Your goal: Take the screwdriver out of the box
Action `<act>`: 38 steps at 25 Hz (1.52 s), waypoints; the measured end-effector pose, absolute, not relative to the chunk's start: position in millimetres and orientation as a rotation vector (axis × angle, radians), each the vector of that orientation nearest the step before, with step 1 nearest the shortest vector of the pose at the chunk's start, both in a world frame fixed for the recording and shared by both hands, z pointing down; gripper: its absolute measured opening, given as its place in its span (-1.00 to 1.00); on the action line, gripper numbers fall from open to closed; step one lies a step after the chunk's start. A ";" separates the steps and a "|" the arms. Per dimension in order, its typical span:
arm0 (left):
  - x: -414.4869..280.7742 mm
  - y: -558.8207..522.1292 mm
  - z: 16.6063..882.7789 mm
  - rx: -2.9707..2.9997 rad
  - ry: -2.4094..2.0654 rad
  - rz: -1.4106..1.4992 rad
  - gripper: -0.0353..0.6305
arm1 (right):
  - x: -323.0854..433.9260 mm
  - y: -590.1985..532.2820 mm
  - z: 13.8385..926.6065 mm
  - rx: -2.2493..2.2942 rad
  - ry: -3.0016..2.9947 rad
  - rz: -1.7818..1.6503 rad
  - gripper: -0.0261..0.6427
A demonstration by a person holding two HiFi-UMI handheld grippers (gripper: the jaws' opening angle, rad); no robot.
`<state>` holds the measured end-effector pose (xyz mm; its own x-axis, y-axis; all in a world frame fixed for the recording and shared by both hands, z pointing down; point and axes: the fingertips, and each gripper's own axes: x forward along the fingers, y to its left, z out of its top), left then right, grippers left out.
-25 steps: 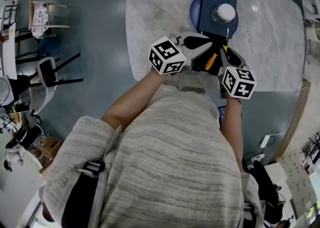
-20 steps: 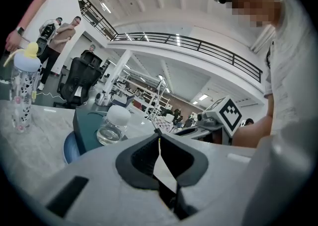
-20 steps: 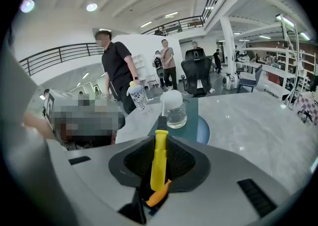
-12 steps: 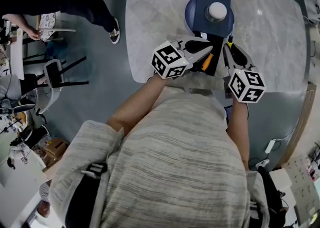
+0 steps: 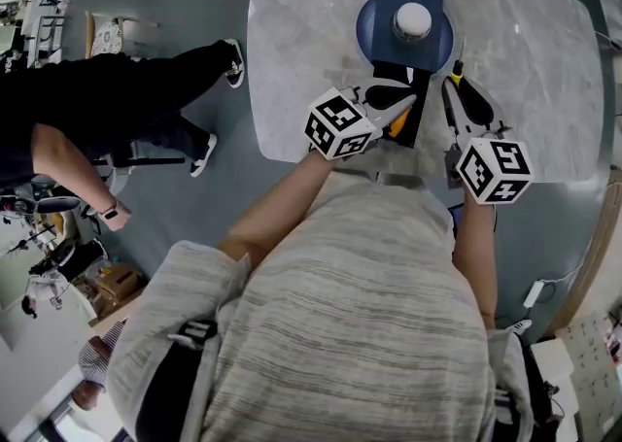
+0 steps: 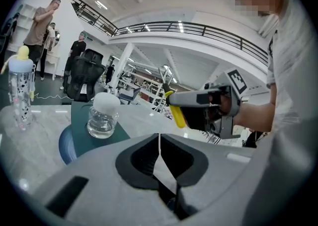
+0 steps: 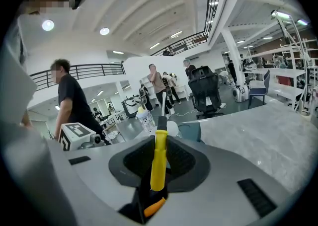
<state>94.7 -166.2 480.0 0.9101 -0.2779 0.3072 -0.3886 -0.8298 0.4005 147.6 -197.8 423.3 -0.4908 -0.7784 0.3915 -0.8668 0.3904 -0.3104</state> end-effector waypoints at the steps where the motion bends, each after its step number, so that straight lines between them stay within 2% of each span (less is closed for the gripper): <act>1: 96.2 -166.0 484.1 2.601 -0.495 0.347 -0.82 | 150.0 -198.7 422.7 1.471 -2.469 0.717 -0.70; 16: 107.3 -145.6 568.3 2.332 -0.578 0.804 -0.81 | 178.9 -192.6 420.9 1.465 -2.533 0.720 -0.70; 20: 112.6 -141.5 588.8 2.255 -0.572 0.894 -0.51 | 189.9 -185.6 421.1 1.485 -2.533 0.720 -0.70; 38: 106.6 -137.1 649.3 2.002 -0.648 1.230 -0.31 | 223.5 -163.4 428.2 1.569 -2.490 0.763 -0.70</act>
